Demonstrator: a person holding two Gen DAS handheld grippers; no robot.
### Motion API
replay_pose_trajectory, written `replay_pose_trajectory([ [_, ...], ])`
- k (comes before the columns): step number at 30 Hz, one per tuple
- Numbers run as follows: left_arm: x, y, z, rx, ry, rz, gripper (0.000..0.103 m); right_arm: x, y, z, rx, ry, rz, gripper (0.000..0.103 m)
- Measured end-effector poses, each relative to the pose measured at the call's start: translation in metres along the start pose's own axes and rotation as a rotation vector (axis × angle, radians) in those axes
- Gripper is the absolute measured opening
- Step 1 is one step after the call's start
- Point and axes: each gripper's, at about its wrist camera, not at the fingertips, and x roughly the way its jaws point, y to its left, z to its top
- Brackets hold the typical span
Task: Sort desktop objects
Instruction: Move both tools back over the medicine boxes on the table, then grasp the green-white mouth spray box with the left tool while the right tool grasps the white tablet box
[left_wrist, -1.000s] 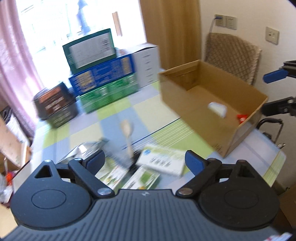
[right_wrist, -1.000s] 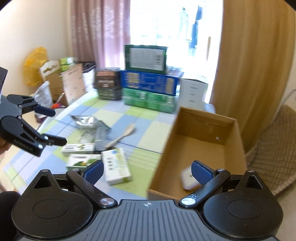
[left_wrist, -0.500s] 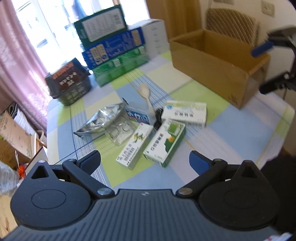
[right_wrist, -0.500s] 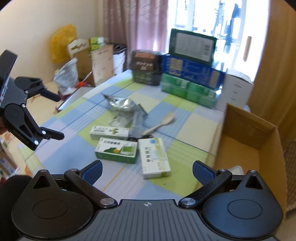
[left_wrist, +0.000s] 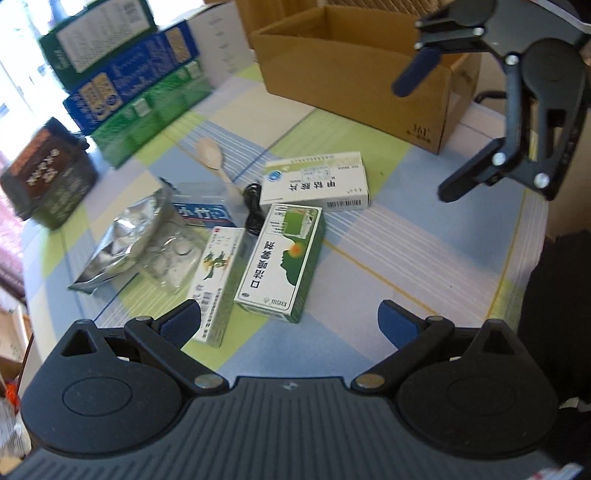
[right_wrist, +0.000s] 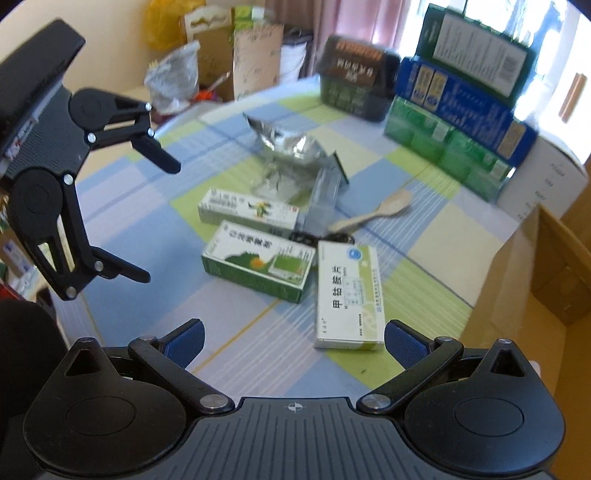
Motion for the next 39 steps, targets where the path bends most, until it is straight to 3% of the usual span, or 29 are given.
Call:
replay_pose_trajectory([
  [12,0.057,0.023,0.010,0.040,0.013,-0.087,0.100,0.071,-0.025,0.011,-0.010,0.137,0.001,0.101],
  [20,0.085,0.022,0.016,0.093,0.035,-0.120,0.095,0.109,-0.040,0.017,-0.025,0.225,-0.050,0.101],
  [30,0.102,0.026,0.018,0.089,0.047,-0.141,0.090,0.133,-0.049,0.019,-0.016,0.264,-0.043,0.100],
  [32,0.104,0.027,0.019,0.080,0.054,-0.145,0.086,0.135,-0.050,0.020,-0.010,0.266,-0.040,0.097],
  [37,0.106,0.027,0.023,0.067,0.064,-0.144,0.078,0.136,-0.053,0.021,0.021,0.270,-0.030,0.077],
  [38,0.107,0.027,0.023,0.062,0.069,-0.144,0.070,0.134,-0.054,0.021,0.032,0.266,-0.031,0.071],
  [39,0.107,0.027,0.023,0.056,0.077,-0.140,0.060,0.133,-0.054,0.021,0.045,0.265,-0.033,0.070],
])
